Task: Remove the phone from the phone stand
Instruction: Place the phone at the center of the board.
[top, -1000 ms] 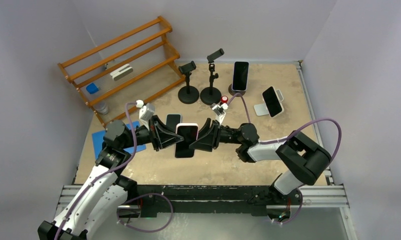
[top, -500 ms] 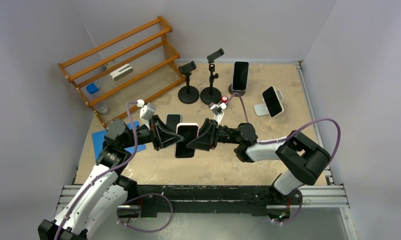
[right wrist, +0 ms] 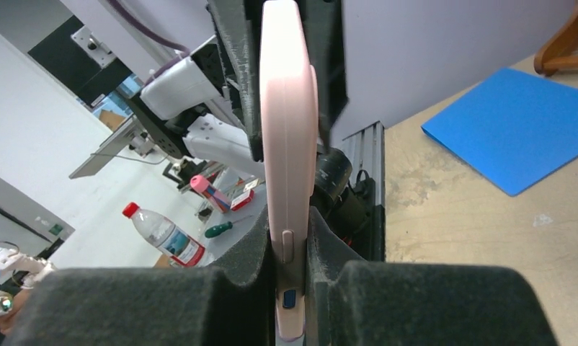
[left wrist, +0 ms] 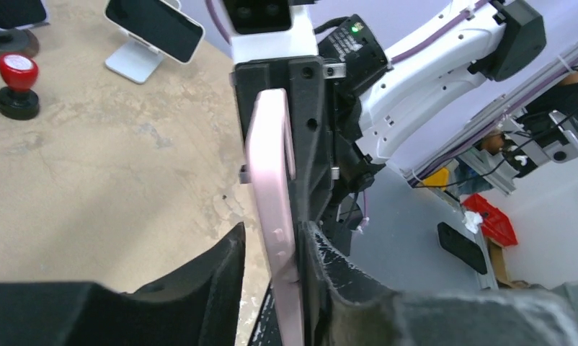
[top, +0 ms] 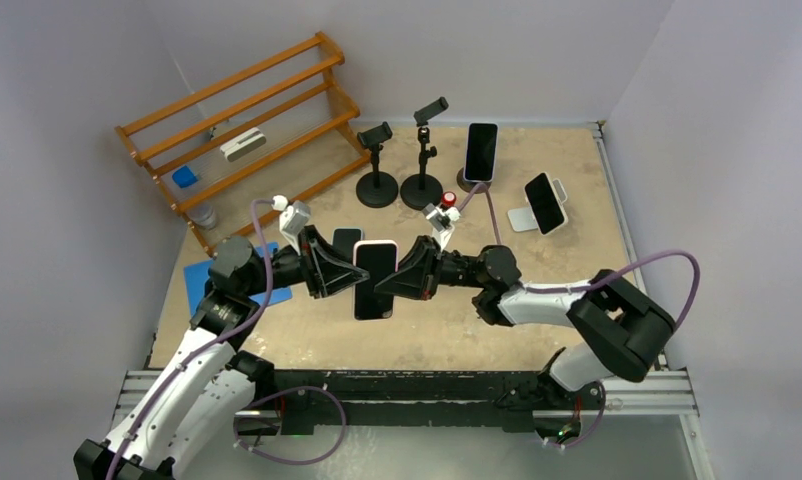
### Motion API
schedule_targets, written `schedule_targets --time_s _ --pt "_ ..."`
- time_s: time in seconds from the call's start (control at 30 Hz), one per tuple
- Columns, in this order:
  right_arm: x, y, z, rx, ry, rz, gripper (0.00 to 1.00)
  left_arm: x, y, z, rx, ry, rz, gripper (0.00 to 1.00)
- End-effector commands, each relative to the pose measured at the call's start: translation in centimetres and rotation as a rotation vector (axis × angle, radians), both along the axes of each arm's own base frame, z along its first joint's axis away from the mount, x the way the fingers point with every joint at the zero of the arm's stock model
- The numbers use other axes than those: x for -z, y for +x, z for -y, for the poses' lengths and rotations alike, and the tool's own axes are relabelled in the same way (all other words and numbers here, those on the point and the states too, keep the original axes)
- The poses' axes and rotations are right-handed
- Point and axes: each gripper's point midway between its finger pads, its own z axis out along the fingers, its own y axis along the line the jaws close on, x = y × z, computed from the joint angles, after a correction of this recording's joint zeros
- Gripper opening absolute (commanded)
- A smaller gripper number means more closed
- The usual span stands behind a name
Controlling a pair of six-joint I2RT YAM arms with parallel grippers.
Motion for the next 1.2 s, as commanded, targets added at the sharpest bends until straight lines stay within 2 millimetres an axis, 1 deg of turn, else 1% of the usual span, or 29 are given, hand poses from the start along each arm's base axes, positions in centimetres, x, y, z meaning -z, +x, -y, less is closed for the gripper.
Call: schedule_targets --time_s 0.0,0.03,0.07,0.1,0.13,0.23,0.27,0.37,0.43,0.53,0.63,0.77,0.9,1.0,1.17 --pt "-7.8 -0.7 2.2 0.107 0.246 0.264 0.0 -2.1 1.4 -0.6 -0.091 0.012 0.094 0.41" --pt "-8.0 -0.4 2.2 0.138 0.238 0.287 0.0 -2.0 1.8 -0.7 -0.116 0.019 0.086 0.47" --pt "-7.3 0.4 1.8 0.171 0.185 0.276 0.0 -2.0 2.1 -1.0 -0.145 0.025 0.081 0.54" --pt "-7.0 1.1 1.7 0.205 0.15 0.271 0.0 -1.9 2.4 -1.2 -0.17 0.03 0.075 0.62" --pt "-6.6 1.8 1.6 0.239 0.117 0.263 0.0 -1.9 2.7 -1.4 -0.194 0.034 0.073 0.67" --pt "-5.8 3.7 1.8 0.343 0.038 0.242 0.0 -2.1 3.5 -1.9 -0.253 0.042 0.075 0.73" --pt "-5.3 4.4 1.7 0.376 -0.001 0.231 0.0 -1.6 3.6 -2.2 -0.274 0.058 0.049 0.75" --pt "-4.0 6.9 1.9 0.485 -0.092 0.179 0.0 -1.5 4.4 -3.0 -0.347 0.074 0.035 0.78" --pt "-2.5 8.3 2.0 0.528 -0.156 0.135 0.0 -1.5 4.9 -3.7 -0.404 0.083 0.031 0.79" --pt "0.3 10.0 2.0 0.543 -0.243 0.052 0.0 -1.5 5.6 -5.0 -0.501 0.093 0.026 0.81" --pt "3.0 11.1 1.6 0.54 -0.311 -0.016 0.0 -1.4 6.0 -5.8 -0.556 0.106 0.014 0.82" --pt "5.9 12.0 0.6 0.524 -0.382 -0.084 0.0 -1.4 6.0 -5.8 -0.554 0.109 0.014 0.82" --pt "7.9 13.0 -0.3 0.515 -0.421 -0.149 0.0 -1.5 5.9 -5.8 -0.549 0.106 0.019 0.82" --pt "9.8 14.0 -0.8 0.51 -0.448 -0.229 0.0 -1.5 5.8 -5.7 -0.546 0.106 0.018 0.82" --pt "11.6 15.1 -1.7 0.494 -0.465 -0.31 0.0 -1.4 5.9 -5.7 -0.545 0.112 0.013 0.82"
